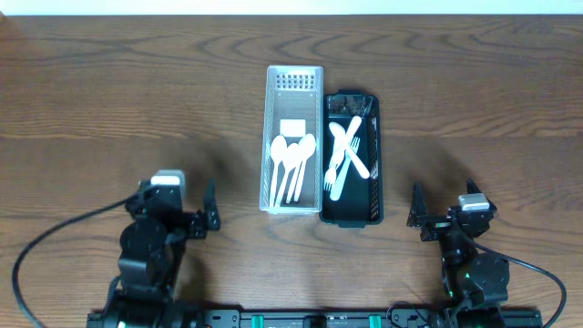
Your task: Pack container
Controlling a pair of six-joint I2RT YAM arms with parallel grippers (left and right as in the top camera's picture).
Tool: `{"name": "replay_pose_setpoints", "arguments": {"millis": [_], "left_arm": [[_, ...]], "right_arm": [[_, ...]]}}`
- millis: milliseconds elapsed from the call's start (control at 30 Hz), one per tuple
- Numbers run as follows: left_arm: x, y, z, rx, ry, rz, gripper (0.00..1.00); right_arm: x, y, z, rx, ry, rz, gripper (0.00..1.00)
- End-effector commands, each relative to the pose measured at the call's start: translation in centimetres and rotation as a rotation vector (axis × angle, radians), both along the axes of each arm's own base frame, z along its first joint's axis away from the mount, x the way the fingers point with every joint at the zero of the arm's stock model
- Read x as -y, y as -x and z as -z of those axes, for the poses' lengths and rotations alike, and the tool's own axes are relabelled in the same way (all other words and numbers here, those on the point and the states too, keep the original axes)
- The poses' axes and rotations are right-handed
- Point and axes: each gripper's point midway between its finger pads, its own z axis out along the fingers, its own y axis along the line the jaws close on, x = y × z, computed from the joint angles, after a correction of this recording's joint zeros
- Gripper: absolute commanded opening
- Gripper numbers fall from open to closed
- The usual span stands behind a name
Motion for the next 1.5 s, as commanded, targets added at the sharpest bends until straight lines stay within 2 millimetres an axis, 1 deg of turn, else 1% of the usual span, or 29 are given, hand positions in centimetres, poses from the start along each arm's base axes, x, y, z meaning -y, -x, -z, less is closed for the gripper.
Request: {"name": "replay_pose_setpoints", "arguments": {"millis": [0,67,167,233,367,533,700,733,800,833,1467], "left_arm": [[-0.9,1.5,-0.4,0.037,-0.012,-0.02,0.98],[-1.2,2.1,0.0,0.056,-0.01,-0.033,0.98],[-1.4,2.0,1.3,0.098,-0.003,-0.041,0.98],[-1.3,1.4,1.9,0.148,0.008,-0.042,0.98],[-1.1,-0.1,2.2,0.278,0.04,-0.046,0.98],[-1.0,-1.0,2.5,0.362,0.035,-0.043,0.98],[-1.0,-1.0,3.3,0.335,0.005,-0.037,0.98],[-1.0,-1.0,3.6,0.321,0.003,-0.036,0.98],[-1.0,-0.8,5.3,0.253,-0.003,-0.035,0.98],[-0.8,-0.8,5.5,0.243,0.006,-0.023,0.98],[-0.7,-0.8,5.7,0.235,0.009,-0.02,0.98]], "right_arm": [[0.3,0.0,0.0,0.004,0.01,0.011,0.99],[0.3,0.0,0.0,0.004,0.01,0.011,0.99],[0.3,0.0,0.0,0.004,0.01,0.011,0.99],[0.3,0.0,0.0,0.004,0.01,0.011,0.99],[0.3,0.0,0.0,0.004,0.01,0.011,0.99],[0.3,0.0,0.0,0.004,0.01,0.011,0.99],[0.3,0.0,0.0,0.004,0.01,0.011,0.99],[0.3,0.0,0.0,0.004,0.01,0.011,0.99],[0.3,0.0,0.0,0.004,0.01,0.011,0.99],[0.3,0.0,0.0,0.004,0.01,0.011,0.99],[0.3,0.0,0.0,0.004,0.01,0.011,0.99]]}}
